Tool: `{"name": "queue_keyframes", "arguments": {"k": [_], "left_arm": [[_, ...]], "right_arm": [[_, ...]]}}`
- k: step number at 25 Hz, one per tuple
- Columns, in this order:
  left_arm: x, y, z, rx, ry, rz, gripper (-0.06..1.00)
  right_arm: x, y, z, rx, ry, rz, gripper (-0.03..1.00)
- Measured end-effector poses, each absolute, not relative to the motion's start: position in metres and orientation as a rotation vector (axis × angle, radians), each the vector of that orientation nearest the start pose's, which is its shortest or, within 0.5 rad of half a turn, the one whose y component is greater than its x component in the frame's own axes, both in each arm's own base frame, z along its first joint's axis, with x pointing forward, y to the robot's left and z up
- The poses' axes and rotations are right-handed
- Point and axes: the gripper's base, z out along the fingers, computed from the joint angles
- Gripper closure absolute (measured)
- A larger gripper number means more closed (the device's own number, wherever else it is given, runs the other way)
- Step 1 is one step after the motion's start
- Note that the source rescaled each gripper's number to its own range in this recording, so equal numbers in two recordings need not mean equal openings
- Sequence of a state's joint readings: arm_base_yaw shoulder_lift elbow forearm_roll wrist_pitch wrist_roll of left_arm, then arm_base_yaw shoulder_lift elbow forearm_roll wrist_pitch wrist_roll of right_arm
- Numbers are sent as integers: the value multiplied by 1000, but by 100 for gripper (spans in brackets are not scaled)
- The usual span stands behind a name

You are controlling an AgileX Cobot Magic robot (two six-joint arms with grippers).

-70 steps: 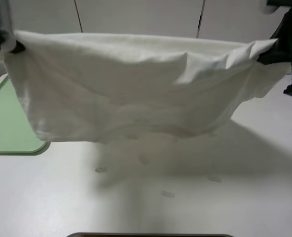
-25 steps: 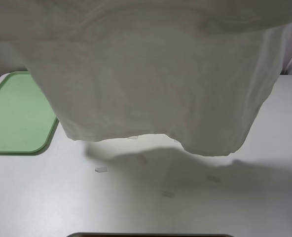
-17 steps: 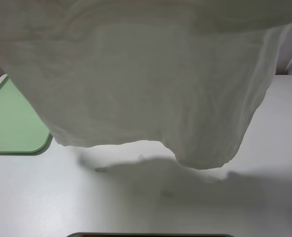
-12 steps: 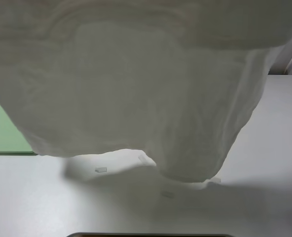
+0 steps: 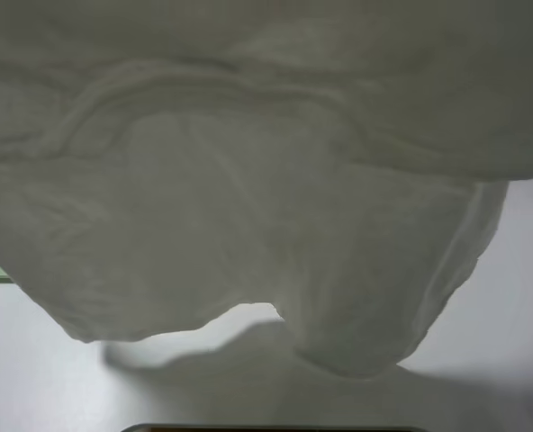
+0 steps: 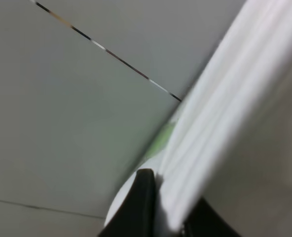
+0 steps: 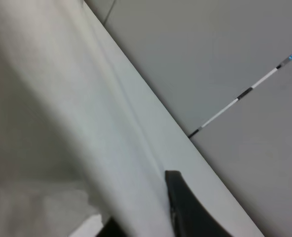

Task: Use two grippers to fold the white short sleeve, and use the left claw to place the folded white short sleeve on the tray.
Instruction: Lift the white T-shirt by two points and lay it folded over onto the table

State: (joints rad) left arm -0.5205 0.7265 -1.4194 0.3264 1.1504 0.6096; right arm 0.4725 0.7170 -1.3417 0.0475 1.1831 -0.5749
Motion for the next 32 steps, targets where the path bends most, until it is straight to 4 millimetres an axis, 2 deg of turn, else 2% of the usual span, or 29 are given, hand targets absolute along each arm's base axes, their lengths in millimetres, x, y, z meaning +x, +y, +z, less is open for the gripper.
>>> {"name": "queue_keyframes", "arguments": {"k": [7, 12, 13, 15, 18, 19, 20, 21, 25, 26, 27, 28, 29, 30, 31, 32], "left_arm": [[58, -4, 473, 975, 1725, 398, 94], [73, -12, 441, 1046, 1809, 408, 94], [73, -12, 441, 1046, 1809, 408, 94], [80, -15, 423, 1086, 1844, 432, 94], [93, -19, 402, 1103, 1831, 498, 94], [98, -20, 395, 1094, 1815, 521, 94], [102, -21, 390, 1086, 1797, 545, 94], [112, -23, 381, 1069, 1766, 589, 94], [139, -33, 370, 1091, 1740, 705, 94], [139, -33, 370, 1091, 1740, 705, 94], [158, -40, 365, 1133, 1724, 780, 94], [158, -40, 365, 1133, 1724, 780, 94], [177, -49, 357, 1184, 1709, 837, 94], [190, -56, 350, 1219, 1701, 862, 94], [190, -56, 350, 1219, 1701, 862, 94], [201, -62, 343, 1246, 1691, 884, 94]], "right_arm": [[53, 35, 475, -1013, 1770, 41, 96], [74, 39, 452, -1053, 1874, -26, 96], [91, 44, 438, -1084, 1942, -73, 96], [111, 51, 425, -1109, 1984, -122, 96], [140, 61, 413, -1121, 1993, -187, 96], [140, 61, 413, -1121, 1993, -187, 96], [161, 69, 408, -1123, 1971, -235, 96], [161, 69, 408, -1123, 1971, -235, 96], [205, 86, 391, -1171, 1940, -337, 96], [226, 92, 380, -1190, 1936, -372, 96], [236, 93, 374, -1191, 1940, -391, 96], [236, 93, 374, -1191, 1940, -391, 96], [254, 91, 366, -1172, 1935, -419, 96], [260, 90, 362, -1160, 1936, -427, 96], [260, 90, 362, -1160, 1936, -427, 96], [269, 87, 358, -1142, 1938, -436, 96]]}}
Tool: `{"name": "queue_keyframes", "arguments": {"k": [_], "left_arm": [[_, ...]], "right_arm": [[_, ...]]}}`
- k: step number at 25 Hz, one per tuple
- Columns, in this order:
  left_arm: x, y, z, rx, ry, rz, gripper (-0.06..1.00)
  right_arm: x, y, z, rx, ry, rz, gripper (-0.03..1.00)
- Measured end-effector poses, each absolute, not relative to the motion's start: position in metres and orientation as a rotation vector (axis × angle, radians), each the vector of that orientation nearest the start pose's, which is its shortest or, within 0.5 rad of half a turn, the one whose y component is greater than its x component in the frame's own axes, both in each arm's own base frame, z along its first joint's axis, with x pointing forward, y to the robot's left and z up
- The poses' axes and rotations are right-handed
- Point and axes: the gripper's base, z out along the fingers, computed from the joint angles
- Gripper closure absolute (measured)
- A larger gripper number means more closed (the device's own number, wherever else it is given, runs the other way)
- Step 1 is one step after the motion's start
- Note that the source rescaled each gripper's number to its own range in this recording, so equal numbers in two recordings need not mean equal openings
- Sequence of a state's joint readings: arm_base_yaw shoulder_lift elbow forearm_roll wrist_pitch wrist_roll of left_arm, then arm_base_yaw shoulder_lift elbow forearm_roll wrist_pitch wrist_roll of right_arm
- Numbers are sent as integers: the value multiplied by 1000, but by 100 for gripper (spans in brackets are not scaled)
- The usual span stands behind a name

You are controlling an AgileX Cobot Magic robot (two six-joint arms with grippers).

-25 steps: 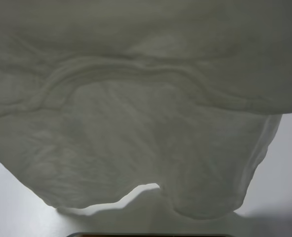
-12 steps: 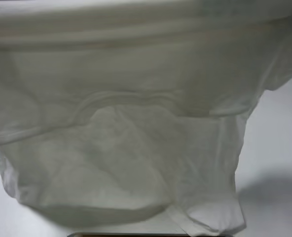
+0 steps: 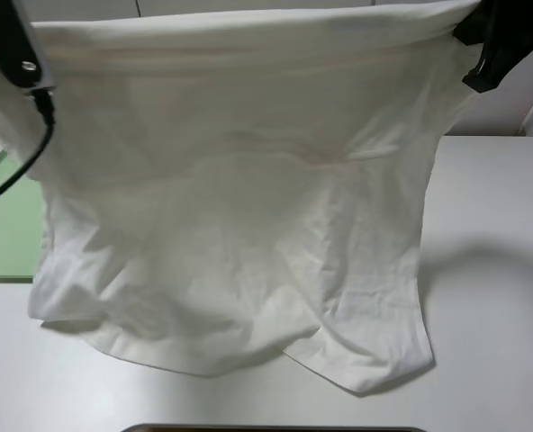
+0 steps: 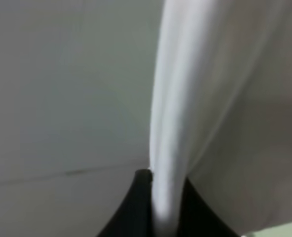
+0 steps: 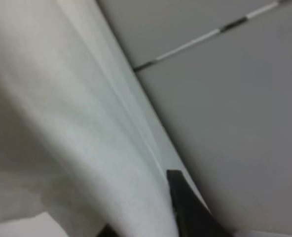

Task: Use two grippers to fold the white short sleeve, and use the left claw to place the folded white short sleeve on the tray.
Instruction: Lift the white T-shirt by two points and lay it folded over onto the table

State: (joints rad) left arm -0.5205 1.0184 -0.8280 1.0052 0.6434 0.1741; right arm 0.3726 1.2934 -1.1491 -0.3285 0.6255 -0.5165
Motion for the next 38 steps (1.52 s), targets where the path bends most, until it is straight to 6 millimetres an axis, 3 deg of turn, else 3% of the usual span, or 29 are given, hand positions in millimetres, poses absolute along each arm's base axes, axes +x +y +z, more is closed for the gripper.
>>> {"name": "queue_keyframes", "arguments": {"k": [5, 11, 14, 17, 19, 28, 32, 38], "left_arm": [[253, -89, 318, 1285, 1663, 911, 94], [328, -95, 293, 1255, 1692, 789, 94], [352, -99, 276, 1296, 1692, 736, 94], [363, -101, 264, 1320, 1700, 716, 94], [380, -107, 243, 1378, 1710, 716, 94], [406, -122, 209, 1451, 1703, 639, 94], [407, -124, 190, 1432, 1767, 570, 94], [402, -122, 181, 1378, 1843, 516, 94]], "right_arm": [[301, 70, 343, -1078, 1923, -494, 96], [335, 60, 323, -1042, 1858, -514, 96], [349, 55, 311, -1037, 1846, -521, 96], [362, 50, 296, -1033, 1839, -523, 96], [370, 47, 287, -1027, 1831, -521, 96], [390, 31, 255, -1012, 1855, -518, 96], [388, 30, 249, -1020, 1873, -512, 96], [377, 28, 227, -1026, 1990, -472, 96]]}}
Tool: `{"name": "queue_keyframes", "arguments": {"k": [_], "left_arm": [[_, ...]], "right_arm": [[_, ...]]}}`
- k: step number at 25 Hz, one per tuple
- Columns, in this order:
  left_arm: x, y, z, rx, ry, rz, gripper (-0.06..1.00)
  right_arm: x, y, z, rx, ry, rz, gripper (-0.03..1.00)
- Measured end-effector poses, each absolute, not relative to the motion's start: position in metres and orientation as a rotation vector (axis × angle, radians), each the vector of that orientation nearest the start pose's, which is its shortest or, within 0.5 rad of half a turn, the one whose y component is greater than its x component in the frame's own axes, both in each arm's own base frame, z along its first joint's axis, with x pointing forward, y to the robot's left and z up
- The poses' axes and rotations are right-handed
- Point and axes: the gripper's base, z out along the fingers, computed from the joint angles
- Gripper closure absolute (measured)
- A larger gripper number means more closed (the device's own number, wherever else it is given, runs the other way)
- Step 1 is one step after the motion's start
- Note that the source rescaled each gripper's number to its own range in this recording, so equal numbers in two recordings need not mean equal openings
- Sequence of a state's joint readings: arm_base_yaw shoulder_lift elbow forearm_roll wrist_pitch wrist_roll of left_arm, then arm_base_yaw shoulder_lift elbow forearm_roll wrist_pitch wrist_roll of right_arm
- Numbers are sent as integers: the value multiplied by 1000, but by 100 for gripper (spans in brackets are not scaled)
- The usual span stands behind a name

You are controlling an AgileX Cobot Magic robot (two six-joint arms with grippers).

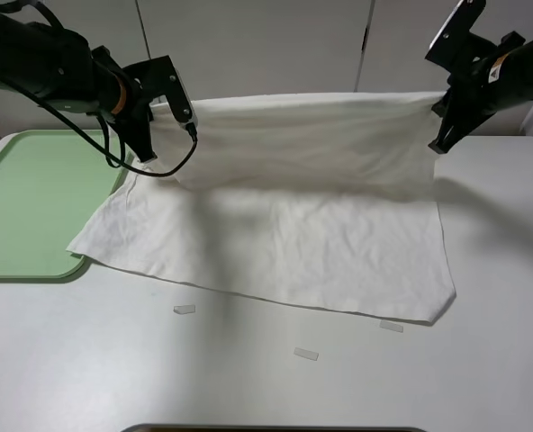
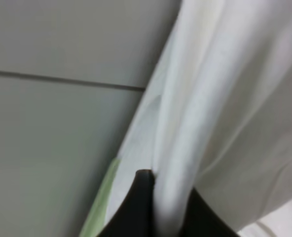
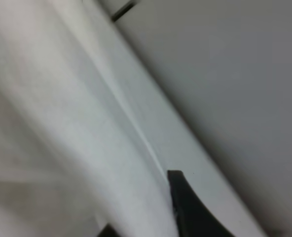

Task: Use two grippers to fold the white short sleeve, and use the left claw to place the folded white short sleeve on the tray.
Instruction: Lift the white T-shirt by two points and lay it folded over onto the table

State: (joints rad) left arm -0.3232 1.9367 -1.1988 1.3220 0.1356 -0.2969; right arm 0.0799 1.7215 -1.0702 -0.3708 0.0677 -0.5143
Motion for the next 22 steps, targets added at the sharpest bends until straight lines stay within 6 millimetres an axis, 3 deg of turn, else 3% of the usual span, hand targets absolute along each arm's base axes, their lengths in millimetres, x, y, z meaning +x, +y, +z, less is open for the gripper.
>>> {"name": "queue_keyframes", "arguments": {"k": [5, 10, 17, 22], "left_arm": [[387, -122, 162, 1415, 1905, 490, 94], [371, -123, 148, 1472, 1948, 493, 94], [350, -115, 152, 1476, 1968, 484, 94], [336, -111, 160, 1320, 2076, 407, 94]], "right_arm": [[356, 25, 197, -1058, 2126, -426, 96], [341, 24, 188, -1076, 2165, -411, 96], [325, 22, 185, -1051, 2214, -385, 96], [318, 23, 182, -1022, 2299, -351, 96]]}}
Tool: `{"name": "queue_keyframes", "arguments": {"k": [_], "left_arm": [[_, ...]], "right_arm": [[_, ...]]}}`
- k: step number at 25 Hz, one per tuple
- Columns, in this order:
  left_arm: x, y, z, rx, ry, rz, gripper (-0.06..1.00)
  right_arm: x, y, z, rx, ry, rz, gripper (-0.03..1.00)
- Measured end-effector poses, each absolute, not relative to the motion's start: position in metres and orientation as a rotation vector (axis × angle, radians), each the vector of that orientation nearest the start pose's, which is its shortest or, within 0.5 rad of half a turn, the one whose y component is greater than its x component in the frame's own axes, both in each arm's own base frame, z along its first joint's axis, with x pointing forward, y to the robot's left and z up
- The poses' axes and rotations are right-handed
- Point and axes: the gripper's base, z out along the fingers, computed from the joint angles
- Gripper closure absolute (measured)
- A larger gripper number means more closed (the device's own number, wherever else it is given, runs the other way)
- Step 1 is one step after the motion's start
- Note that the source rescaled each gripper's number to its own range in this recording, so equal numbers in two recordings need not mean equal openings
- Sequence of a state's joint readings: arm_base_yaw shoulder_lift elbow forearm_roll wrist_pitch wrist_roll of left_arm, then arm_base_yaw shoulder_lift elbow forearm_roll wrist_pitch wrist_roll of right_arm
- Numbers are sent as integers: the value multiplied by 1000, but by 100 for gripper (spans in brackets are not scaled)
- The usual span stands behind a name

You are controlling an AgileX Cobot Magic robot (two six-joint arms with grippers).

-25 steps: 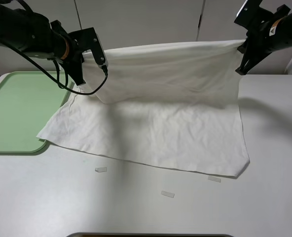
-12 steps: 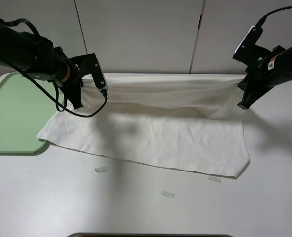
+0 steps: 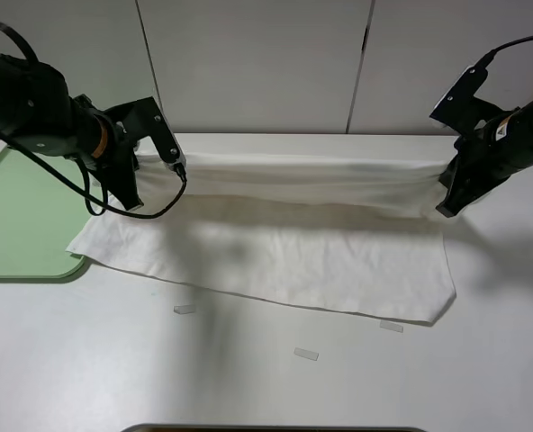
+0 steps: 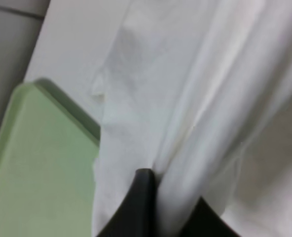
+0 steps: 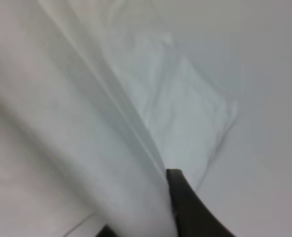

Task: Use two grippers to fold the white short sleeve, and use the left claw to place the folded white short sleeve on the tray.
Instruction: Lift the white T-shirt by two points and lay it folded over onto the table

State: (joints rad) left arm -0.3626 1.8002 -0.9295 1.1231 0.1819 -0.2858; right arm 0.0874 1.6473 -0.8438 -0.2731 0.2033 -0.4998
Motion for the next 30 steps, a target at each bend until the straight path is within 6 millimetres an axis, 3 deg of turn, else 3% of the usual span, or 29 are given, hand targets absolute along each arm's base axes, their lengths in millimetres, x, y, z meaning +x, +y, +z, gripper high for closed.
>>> {"name": "queue_keyframes", "arguments": {"k": [11, 24, 26, 27, 29, 30], "left_arm": [[329, -108, 156, 1076, 2288, 333, 94], [328, -107, 155, 1058, 2303, 328, 94], [328, -106, 155, 1058, 2311, 340, 91], [327, -105, 154, 1058, 2324, 357, 87], [327, -97, 153, 1046, 2365, 411, 70], [326, -91, 153, 1037, 2393, 447, 58]], "right_arm": [[303, 24, 173, -872, 2552, -196, 96], [299, 25, 171, -831, 2610, -146, 95], [297, 25, 170, -829, 2630, -139, 84], [296, 24, 170, -819, 2646, -132, 74], [294, 20, 168, -795, 2686, -124, 32], [293, 19, 168, -787, 2697, -122, 19]]}}
